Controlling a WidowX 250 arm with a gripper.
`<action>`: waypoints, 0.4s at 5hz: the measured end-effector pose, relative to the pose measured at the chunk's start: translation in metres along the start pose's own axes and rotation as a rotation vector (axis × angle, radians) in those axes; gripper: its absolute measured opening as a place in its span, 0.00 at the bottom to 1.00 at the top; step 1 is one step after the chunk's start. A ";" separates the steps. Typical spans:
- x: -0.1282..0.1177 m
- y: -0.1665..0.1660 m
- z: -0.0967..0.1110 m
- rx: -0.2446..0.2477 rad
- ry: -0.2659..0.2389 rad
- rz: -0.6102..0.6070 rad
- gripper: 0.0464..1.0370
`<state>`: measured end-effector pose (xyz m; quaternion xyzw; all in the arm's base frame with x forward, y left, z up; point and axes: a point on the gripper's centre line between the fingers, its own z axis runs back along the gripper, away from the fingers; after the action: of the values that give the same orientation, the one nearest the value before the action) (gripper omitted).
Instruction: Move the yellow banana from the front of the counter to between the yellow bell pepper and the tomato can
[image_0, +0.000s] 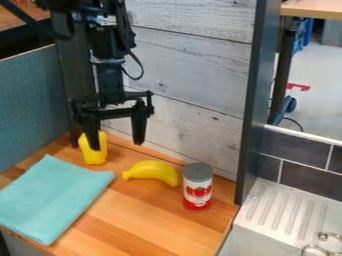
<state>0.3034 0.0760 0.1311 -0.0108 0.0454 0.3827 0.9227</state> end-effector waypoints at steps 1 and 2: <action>-0.012 0.016 0.005 0.058 0.006 -0.248 0.96; -0.017 0.028 0.010 0.100 -0.011 -0.516 0.96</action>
<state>0.2722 0.0847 0.1425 0.0257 0.0550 0.1321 0.9894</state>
